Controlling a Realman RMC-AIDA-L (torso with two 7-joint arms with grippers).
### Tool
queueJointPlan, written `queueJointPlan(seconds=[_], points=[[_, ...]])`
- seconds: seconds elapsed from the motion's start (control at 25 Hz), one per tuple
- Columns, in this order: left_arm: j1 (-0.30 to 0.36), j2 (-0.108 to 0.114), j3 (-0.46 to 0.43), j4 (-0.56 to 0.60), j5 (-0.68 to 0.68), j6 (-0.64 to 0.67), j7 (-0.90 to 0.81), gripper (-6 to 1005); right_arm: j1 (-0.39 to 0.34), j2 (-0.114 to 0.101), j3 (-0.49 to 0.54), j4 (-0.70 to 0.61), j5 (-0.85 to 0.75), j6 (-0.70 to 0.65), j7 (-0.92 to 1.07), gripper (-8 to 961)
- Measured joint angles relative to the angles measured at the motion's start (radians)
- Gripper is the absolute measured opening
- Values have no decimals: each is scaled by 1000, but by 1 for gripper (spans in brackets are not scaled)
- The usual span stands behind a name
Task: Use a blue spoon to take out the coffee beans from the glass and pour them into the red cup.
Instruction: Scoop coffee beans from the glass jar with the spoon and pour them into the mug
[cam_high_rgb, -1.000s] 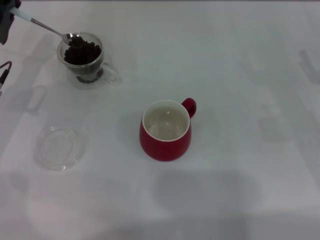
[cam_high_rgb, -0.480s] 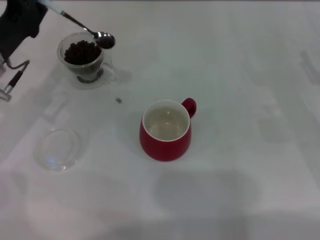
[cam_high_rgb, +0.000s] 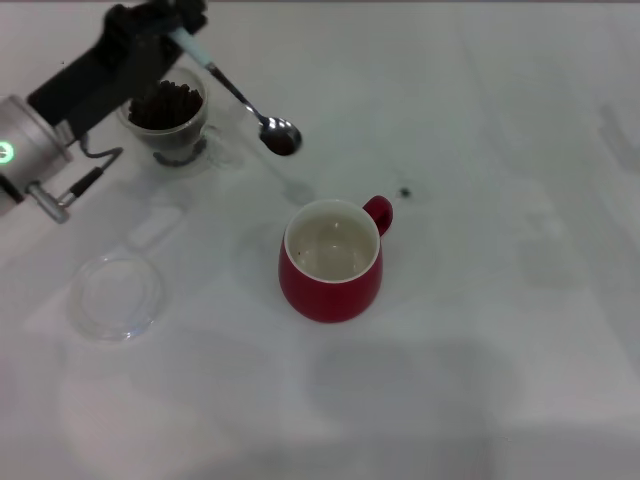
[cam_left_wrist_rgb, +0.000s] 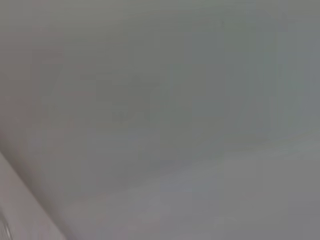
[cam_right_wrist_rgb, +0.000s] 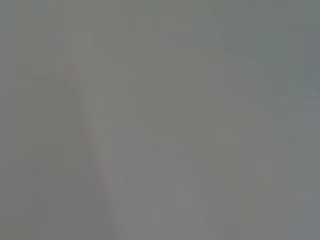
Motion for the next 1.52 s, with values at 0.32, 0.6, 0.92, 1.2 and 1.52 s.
queueJointPlan(seconds=[0.32, 0.6, 0.92, 1.2, 1.52], points=[[-61, -23, 0, -8, 143, -67, 28, 136, -3, 0, 0, 13, -1, -1, 0, 856], [-83, -22, 0, -11, 189, -83, 135, 136, -4, 0, 0, 28, 0, -2, 0, 857], [-124, -21, 0, -4, 232, -70, 321, 135, -5, 0, 0, 30, 1, 0, 0, 857], [-161, -26, 0, 5, 275, -66, 517, 135, -5, 0, 0, 39, 2, 0, 0, 857], [-158, -29, -1, 53, 246, 28, 825, 134, -5, 0, 1, 53, 4, 2, 0, 856]])
